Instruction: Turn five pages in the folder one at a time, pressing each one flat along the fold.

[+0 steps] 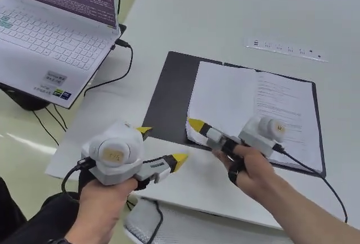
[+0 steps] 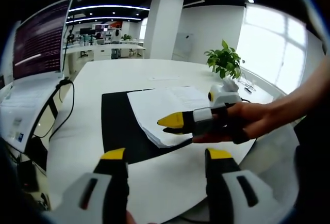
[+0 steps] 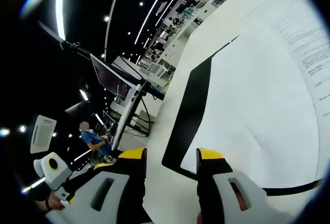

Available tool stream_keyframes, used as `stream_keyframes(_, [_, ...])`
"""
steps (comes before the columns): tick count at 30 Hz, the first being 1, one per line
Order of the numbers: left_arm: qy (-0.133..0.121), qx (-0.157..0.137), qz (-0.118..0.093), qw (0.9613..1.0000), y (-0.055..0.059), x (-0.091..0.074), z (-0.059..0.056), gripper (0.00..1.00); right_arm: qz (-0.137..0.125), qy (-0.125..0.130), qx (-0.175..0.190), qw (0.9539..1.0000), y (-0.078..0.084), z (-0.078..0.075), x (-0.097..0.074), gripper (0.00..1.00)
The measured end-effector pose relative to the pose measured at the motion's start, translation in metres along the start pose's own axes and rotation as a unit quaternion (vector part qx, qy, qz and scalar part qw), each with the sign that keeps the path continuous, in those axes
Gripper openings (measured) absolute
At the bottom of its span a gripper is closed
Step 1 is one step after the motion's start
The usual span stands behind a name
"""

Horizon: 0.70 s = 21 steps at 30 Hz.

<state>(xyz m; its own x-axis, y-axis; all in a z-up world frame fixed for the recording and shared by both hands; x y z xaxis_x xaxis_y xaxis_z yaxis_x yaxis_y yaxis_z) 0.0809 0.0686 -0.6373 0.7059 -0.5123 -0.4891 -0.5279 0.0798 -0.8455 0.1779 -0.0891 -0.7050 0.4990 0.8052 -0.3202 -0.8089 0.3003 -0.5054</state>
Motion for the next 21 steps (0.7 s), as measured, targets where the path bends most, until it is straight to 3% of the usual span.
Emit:
stream_keyframes(4, [0.008,0.005,0.009,0.9999,0.0,0.01,-0.002,0.58,0.004,0.008,-0.031,0.9995,-0.004,0.003,-0.025,0.36])
stream_keyframes(5, [0.011,0.01,0.013,0.9998,0.0,0.012,-0.002,0.58,0.006,0.012,-0.053,0.9985,-0.005,0.003,-0.034,0.37])
stream_keyframes(7, [0.017,0.013,0.018,0.9996,-0.001,0.018,-0.004,0.58,0.037,0.011,-0.099,0.9943,-0.002,0.002,-0.052,0.38])
stream_keyframes(10, [0.025,0.022,0.026,0.9991,-0.001,0.025,-0.005,0.58,0.047,0.022,-0.12,0.9915,0.002,0.001,-0.076,0.4])
stream_keyframes(13, [0.037,0.031,0.033,0.9983,-0.003,0.032,-0.008,0.58,0.036,0.03,-0.122,0.9914,0.0,-0.001,-0.101,0.41])
stream_keyframes(16, [0.047,0.039,0.039,0.9974,-0.005,0.042,-0.007,0.58,0.032,0.048,-0.144,0.9879,-0.004,-0.002,-0.127,0.42])
stream_keyframes(21, [0.055,0.052,0.044,0.9961,-0.01,0.057,-0.003,0.58,0.012,0.065,-0.161,0.9848,-0.005,-0.003,-0.157,0.45])
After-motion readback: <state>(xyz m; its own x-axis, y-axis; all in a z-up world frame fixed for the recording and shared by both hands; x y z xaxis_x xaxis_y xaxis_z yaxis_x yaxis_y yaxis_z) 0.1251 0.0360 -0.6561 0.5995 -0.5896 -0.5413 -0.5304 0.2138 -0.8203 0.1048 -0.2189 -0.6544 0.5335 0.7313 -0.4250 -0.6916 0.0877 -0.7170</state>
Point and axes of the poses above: the centre of the closed fingertips' face, and the gripper's own axes: x roughly forward along the fingers, z roughly to its left, y roughly out of its underside, the point moved 8 cm from there along -x, roughly backward along the fingers, and after that the axes turned 1 degree about y, right-handed, at the moved point
